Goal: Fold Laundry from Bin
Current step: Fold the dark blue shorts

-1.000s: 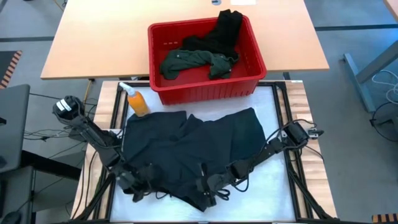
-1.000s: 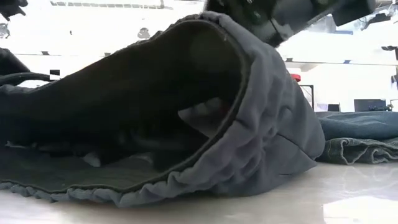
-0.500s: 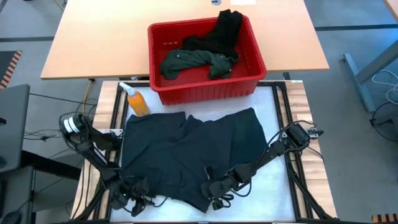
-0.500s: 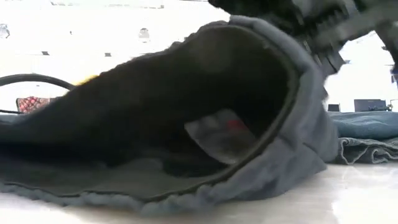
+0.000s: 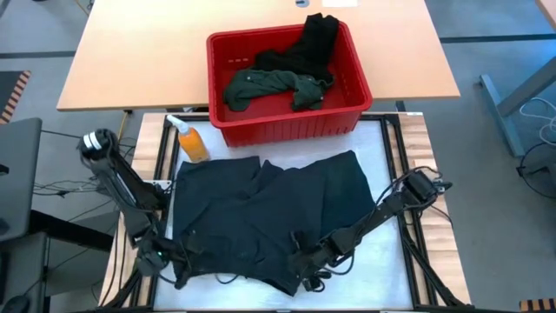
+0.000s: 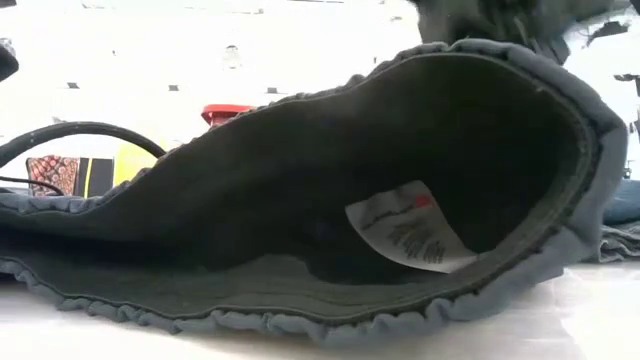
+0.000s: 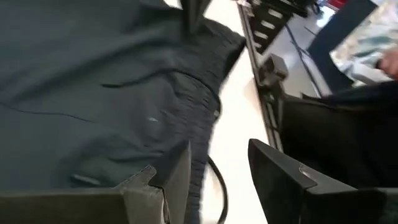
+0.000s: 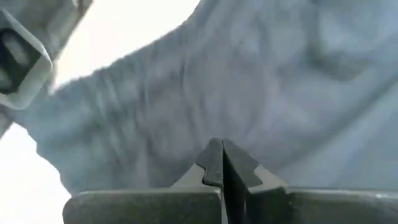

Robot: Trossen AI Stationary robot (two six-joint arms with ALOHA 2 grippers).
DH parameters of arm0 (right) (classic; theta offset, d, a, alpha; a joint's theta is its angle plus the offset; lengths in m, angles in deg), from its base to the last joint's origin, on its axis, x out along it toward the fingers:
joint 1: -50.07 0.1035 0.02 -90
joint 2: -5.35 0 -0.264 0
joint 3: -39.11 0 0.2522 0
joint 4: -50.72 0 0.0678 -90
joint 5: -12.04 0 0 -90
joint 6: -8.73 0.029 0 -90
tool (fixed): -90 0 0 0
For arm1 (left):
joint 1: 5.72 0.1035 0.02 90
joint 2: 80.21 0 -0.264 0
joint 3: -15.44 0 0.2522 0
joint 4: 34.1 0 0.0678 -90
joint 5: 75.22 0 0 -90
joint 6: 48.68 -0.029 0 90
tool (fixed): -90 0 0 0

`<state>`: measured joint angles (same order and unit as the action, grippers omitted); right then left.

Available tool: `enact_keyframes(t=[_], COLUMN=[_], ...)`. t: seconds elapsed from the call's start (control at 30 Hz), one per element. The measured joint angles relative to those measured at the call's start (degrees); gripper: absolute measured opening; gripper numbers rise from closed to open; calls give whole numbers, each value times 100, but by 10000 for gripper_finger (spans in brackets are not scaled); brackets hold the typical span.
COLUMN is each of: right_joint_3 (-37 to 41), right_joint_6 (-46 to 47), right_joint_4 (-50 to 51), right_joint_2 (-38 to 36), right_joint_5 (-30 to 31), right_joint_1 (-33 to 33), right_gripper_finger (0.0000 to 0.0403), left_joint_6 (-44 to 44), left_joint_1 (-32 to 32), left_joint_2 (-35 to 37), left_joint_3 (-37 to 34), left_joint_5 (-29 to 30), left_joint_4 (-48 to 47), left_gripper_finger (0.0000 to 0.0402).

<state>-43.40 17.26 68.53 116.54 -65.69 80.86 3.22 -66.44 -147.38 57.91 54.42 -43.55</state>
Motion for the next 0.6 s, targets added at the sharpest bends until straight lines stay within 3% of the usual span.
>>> enact_keyframes(t=[0.17, 0.27, 0.43, 0.6], right_joint_3=[-2, -3, -4, -5], right_joint_6=[205, 381, 657, 1705], right_joint_4=[399, 913, 2143, 3456], right_joint_2=[-580, -1080, -1667, -2054], right_joint_5=[621, 1112, 1338, 1536], right_joint_1=[-18, -25, -255, -684], right_gripper_finger=[21, 33, 54, 72], left_joint_6=[-111, -686, -2634, -4219], left_joint_1=[109, 449, 1344, 2034], left_joint_2=[152, 15, -705, -1889], left_joint_3=[0, -1, 414, 1742], left_joint_5=[505, 662, -160, -724], left_joint_4=[-237, 442, 1871, 1974], left_gripper_finger=[151, 151, 151, 151])
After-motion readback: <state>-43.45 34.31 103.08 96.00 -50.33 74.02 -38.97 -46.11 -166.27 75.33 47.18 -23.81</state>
